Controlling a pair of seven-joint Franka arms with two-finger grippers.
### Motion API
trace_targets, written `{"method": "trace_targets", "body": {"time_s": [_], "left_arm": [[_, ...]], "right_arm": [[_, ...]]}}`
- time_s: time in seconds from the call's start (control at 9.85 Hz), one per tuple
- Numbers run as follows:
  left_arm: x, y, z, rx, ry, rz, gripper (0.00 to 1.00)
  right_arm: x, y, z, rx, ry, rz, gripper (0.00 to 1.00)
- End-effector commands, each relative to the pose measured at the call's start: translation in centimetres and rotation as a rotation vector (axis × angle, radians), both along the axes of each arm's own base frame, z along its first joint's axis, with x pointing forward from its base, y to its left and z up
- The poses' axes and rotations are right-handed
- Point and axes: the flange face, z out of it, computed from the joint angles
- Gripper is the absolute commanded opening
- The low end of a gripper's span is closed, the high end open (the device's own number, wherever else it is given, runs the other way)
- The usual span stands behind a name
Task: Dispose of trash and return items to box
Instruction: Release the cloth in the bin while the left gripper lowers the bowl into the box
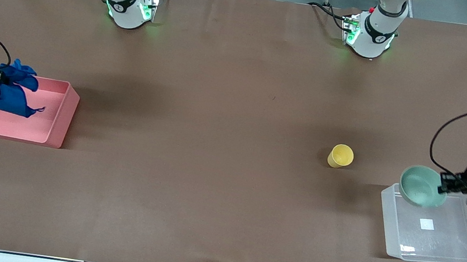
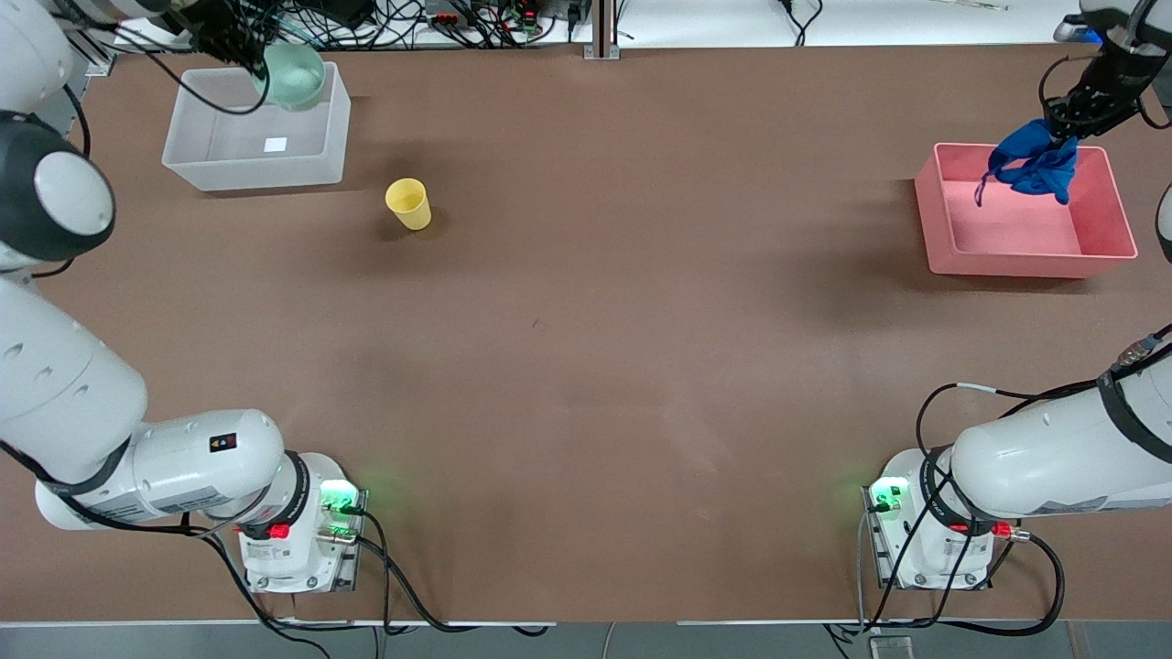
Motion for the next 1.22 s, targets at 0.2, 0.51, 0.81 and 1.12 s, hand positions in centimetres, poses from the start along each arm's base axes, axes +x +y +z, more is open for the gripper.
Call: {"method": "trace_targets", "body": {"time_s": [0.2, 0.51, 0.81, 1.12], "left_arm": [[6.8, 3.2, -9.4, -0.01, 0.007, -0.113, 0.0], [7.3, 7.1, -15.4, 0.046, -0.026, -0.08, 0.0], [7.0, 8.1, -21.0, 0.059, -0.021, -0.073, 0.01], [6.6, 9.5, -22.0, 0.06, -0.013, -0.083, 0.05]], "right_arm": [[-1.4, -3.9, -11.5, -0.049, -0.021, 0.144, 0.02], [-1.1, -3.9, -14.7, -0.055, -0.008, 0.159, 0.85], [0.2, -2.9, -10.0, -0.054, -0.068, 0.149, 1.0], [2.1, 1.3, -0.3, -0.021, -0.095, 0.002, 1.0]]}}
